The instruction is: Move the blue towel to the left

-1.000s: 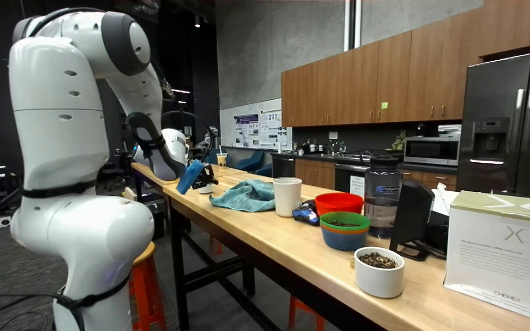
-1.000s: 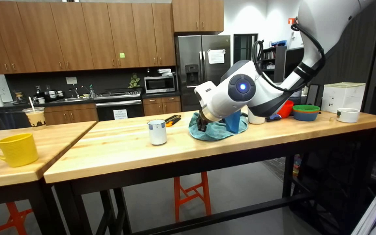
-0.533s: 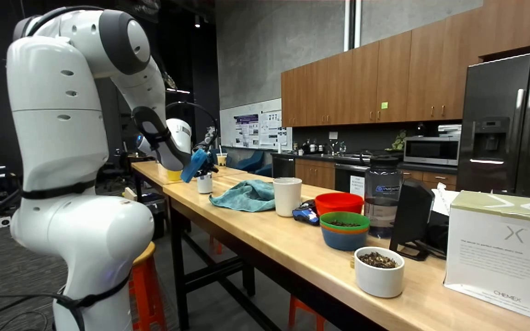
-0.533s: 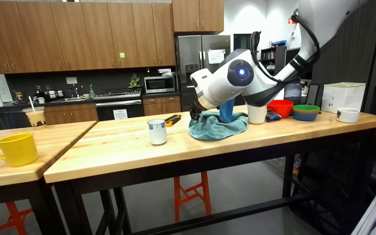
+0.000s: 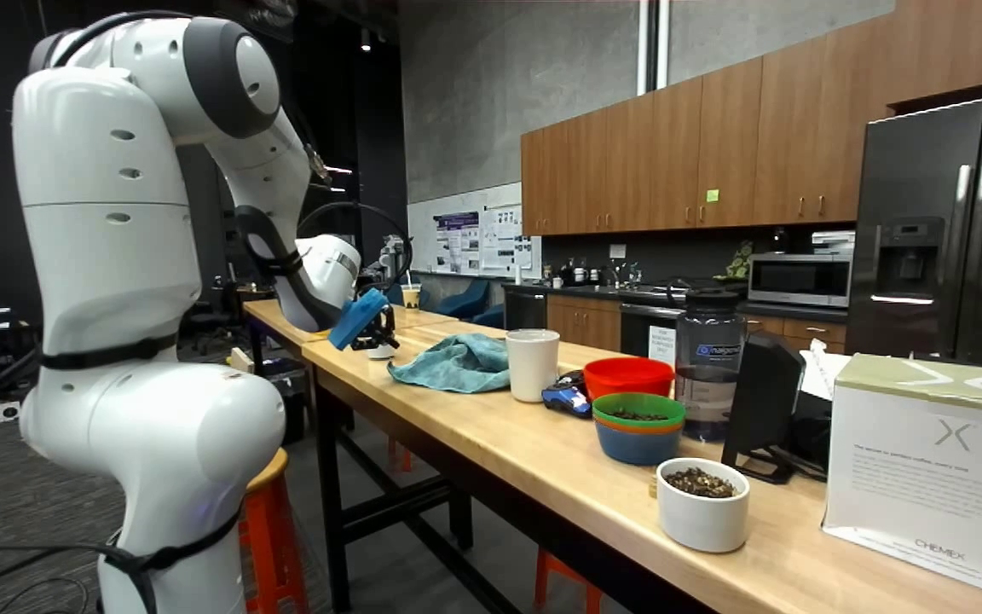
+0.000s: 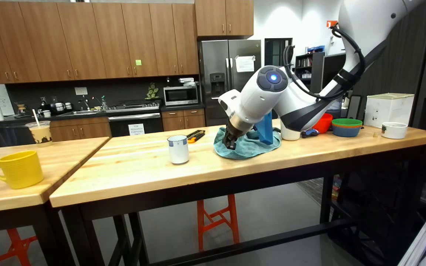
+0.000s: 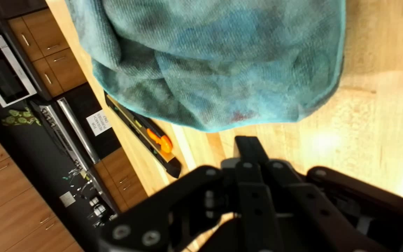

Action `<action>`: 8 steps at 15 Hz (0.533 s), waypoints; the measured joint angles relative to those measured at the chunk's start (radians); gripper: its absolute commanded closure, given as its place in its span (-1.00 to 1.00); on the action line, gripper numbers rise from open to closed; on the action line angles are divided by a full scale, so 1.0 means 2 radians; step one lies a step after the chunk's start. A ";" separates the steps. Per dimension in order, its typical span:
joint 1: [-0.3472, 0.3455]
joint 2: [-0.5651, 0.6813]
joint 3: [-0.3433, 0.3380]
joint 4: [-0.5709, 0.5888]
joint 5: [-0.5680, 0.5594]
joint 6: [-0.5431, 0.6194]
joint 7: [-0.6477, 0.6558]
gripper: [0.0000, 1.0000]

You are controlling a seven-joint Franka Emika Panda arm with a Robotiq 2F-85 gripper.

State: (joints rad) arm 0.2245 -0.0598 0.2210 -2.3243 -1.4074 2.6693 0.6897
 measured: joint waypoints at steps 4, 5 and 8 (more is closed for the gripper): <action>0.000 -0.003 -0.003 -0.010 0.053 0.000 -0.061 -0.01; 0.000 -0.005 -0.003 -0.012 0.065 0.000 -0.074 -0.13; 0.001 -0.010 -0.003 -0.015 0.106 0.000 -0.109 -0.55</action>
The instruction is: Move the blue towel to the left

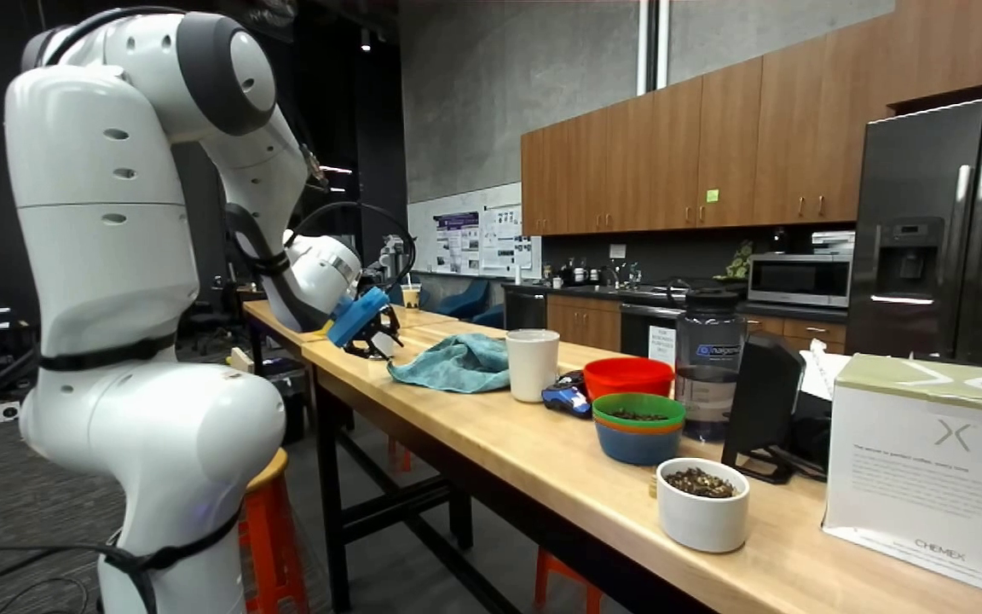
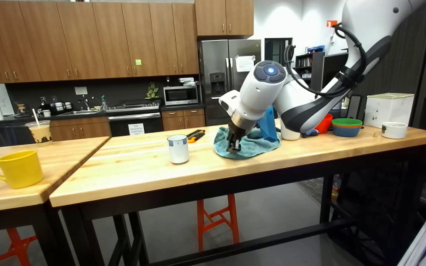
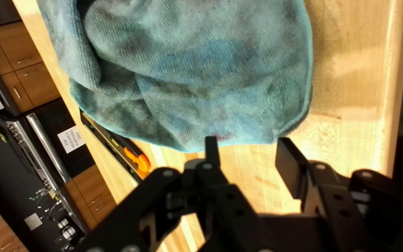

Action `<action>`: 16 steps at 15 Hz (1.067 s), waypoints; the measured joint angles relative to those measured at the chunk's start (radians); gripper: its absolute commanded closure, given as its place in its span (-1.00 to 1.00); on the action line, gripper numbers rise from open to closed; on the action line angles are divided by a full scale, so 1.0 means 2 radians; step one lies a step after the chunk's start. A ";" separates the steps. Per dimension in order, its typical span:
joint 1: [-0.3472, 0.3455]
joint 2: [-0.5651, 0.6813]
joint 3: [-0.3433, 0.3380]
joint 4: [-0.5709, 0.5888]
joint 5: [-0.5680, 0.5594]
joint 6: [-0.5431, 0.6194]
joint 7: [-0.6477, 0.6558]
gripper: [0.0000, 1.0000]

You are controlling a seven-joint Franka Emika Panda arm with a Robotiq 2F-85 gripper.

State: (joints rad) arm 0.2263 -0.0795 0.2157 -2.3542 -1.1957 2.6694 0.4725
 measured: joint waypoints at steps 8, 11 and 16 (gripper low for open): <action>0.008 -0.017 0.004 -0.013 0.089 -0.003 -0.049 -1.00; 0.008 -0.021 0.008 -0.020 0.067 -0.013 -0.021 -1.00; 0.008 -0.022 0.015 -0.033 0.025 -0.033 0.026 -1.00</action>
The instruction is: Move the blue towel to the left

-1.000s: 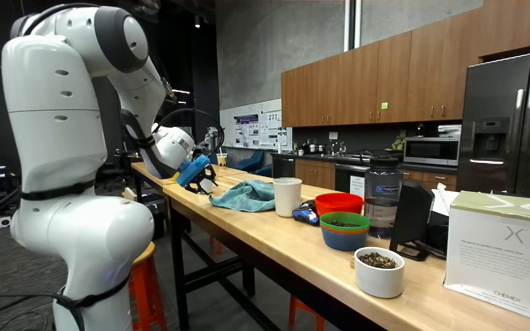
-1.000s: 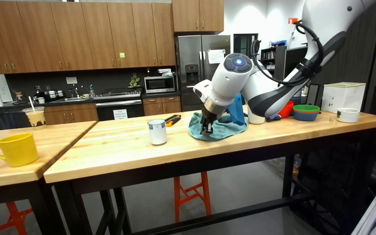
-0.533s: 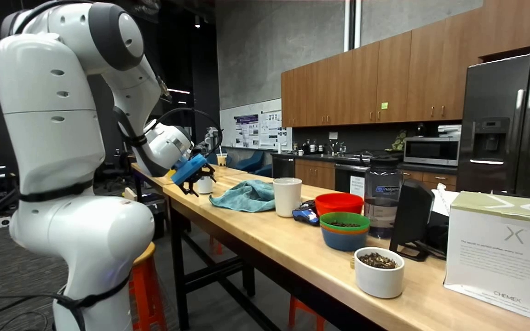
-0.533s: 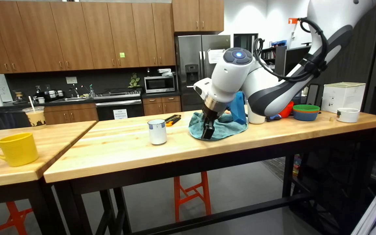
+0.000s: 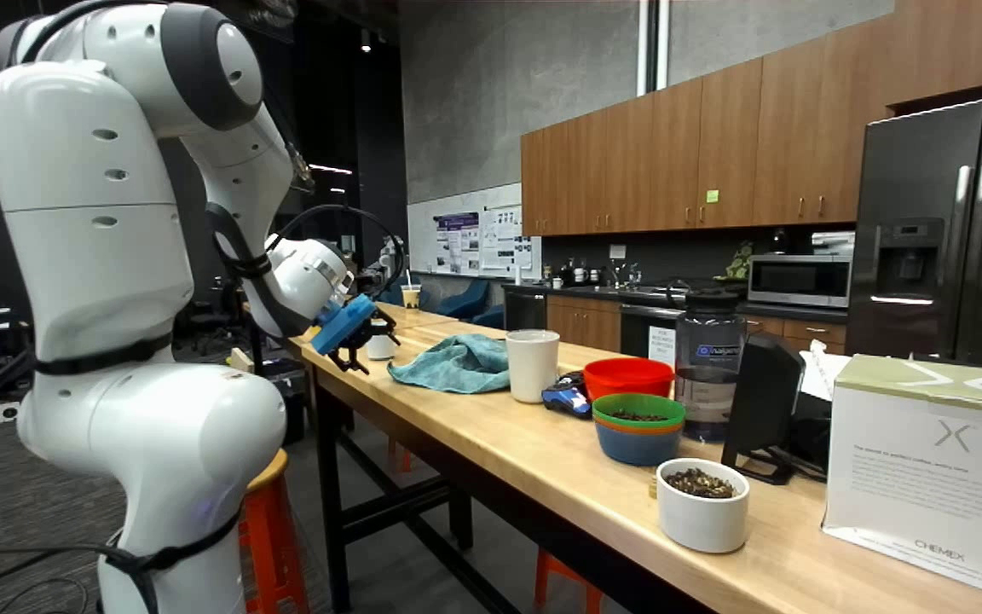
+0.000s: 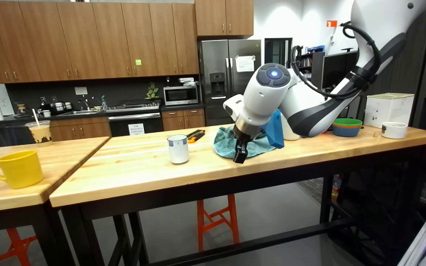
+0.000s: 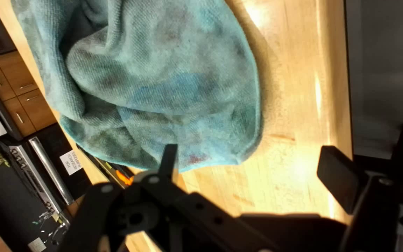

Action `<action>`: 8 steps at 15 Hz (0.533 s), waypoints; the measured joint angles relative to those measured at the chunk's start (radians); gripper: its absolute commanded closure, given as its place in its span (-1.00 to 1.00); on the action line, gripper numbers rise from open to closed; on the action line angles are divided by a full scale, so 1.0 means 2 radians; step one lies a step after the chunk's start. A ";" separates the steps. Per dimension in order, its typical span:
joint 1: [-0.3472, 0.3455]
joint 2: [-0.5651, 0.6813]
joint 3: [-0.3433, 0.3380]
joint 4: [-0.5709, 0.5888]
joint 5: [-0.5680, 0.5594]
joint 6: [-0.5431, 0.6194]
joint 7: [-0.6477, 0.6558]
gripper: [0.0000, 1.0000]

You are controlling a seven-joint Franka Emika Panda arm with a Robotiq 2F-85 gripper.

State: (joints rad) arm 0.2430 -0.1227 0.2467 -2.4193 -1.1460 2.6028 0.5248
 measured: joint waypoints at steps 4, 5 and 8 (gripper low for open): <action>0.000 0.000 0.006 -0.009 -0.002 -0.004 0.013 -1.00; 0.000 0.000 0.007 -0.011 -0.002 -0.004 0.014 -1.00; 0.000 0.000 0.008 -0.012 -0.002 -0.004 0.015 -1.00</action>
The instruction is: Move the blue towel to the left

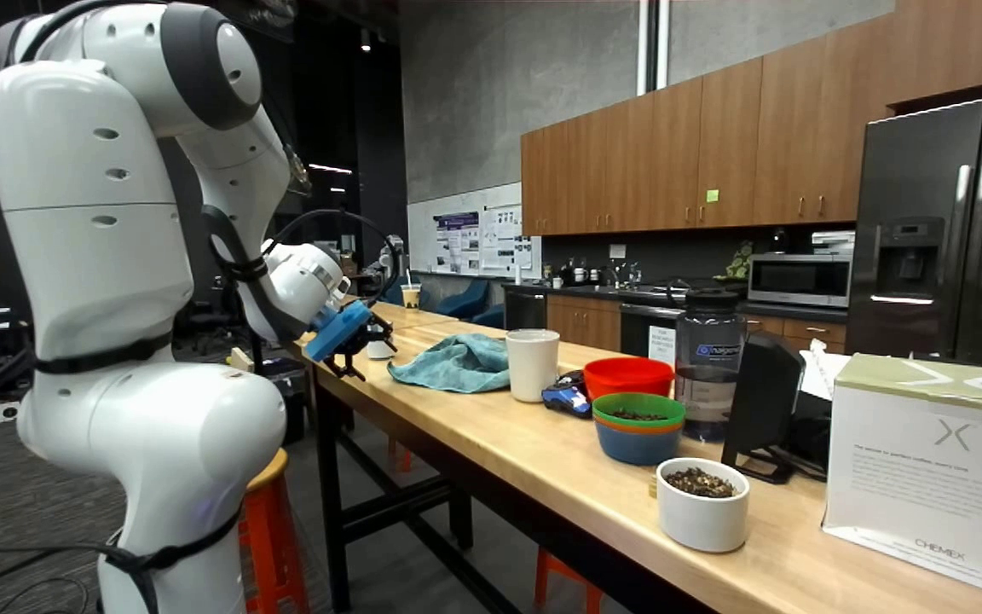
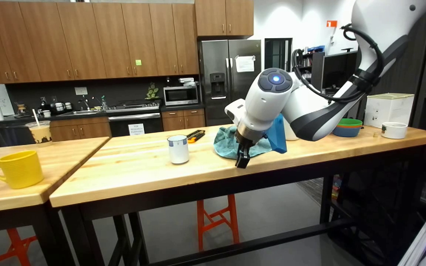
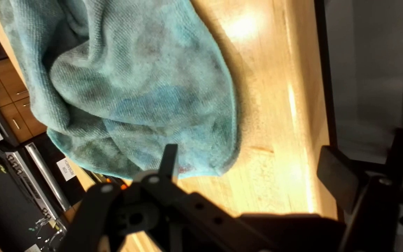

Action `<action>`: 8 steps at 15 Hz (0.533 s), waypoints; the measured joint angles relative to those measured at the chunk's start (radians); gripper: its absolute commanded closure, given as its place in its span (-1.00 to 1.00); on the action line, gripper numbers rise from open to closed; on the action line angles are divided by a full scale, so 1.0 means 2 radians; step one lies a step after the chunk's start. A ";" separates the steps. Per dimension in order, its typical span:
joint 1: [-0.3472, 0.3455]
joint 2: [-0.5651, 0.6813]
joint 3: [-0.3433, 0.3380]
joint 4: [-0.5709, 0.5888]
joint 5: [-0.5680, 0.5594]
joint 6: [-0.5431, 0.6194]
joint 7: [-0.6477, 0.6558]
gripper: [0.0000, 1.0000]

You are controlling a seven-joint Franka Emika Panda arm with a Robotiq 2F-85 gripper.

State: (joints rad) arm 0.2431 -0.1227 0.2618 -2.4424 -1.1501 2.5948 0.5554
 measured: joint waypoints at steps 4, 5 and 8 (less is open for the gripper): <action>0.000 0.001 0.000 0.000 0.000 0.000 0.000 -1.00; 0.000 0.002 0.000 0.000 0.000 0.000 0.000 -1.00; 0.000 0.007 0.000 0.000 -0.001 0.000 0.001 -1.00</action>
State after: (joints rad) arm 0.2431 -0.1077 0.2625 -2.4423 -1.1516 2.5950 0.5579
